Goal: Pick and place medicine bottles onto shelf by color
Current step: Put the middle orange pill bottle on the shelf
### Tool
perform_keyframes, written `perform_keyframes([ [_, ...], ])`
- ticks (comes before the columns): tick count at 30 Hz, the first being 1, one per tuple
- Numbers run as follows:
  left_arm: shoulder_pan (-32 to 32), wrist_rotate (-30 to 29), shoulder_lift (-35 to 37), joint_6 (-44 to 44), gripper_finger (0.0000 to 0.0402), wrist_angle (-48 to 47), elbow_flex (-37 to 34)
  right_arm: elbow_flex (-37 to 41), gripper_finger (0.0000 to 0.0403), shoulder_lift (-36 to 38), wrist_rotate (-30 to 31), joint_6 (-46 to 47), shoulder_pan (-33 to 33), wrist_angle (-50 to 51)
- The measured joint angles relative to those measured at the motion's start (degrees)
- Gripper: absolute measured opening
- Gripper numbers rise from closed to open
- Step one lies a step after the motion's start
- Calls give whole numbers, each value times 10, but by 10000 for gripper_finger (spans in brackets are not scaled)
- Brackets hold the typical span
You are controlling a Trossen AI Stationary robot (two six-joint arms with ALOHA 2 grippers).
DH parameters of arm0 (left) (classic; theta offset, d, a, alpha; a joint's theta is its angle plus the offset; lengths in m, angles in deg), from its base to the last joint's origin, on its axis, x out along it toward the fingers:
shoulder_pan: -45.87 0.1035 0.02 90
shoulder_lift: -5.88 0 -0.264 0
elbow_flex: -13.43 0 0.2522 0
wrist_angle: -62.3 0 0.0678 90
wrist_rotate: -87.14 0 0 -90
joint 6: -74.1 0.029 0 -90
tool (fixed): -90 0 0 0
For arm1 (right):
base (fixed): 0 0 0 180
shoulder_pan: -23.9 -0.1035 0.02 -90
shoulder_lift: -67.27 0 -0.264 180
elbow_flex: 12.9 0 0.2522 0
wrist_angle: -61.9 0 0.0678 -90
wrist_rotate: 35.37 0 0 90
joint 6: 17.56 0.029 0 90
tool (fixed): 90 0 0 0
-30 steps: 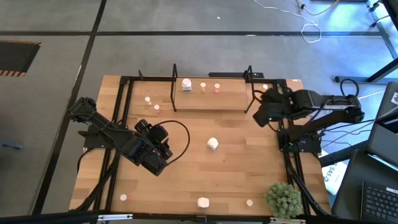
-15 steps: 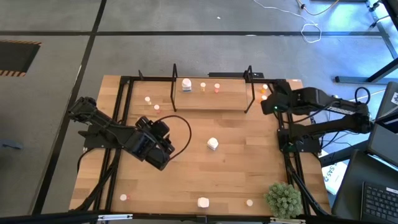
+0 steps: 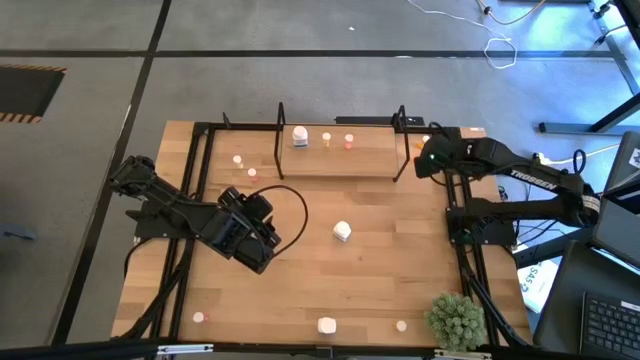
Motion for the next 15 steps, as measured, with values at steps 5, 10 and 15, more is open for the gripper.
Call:
perform_keyframes([
  [5, 0, 0, 0, 0, 263, 0, 0, 0, 195, -1, -55, -41, 73, -52],
  [10, 0, 0, 0, 0, 263, 0, 0, 0, 195, -7, -106, -80, 157, -54],
  [15, 0, 0, 0, 0, 263, 0, 0, 0, 195, -37, -145, -126, 204, -58],
])
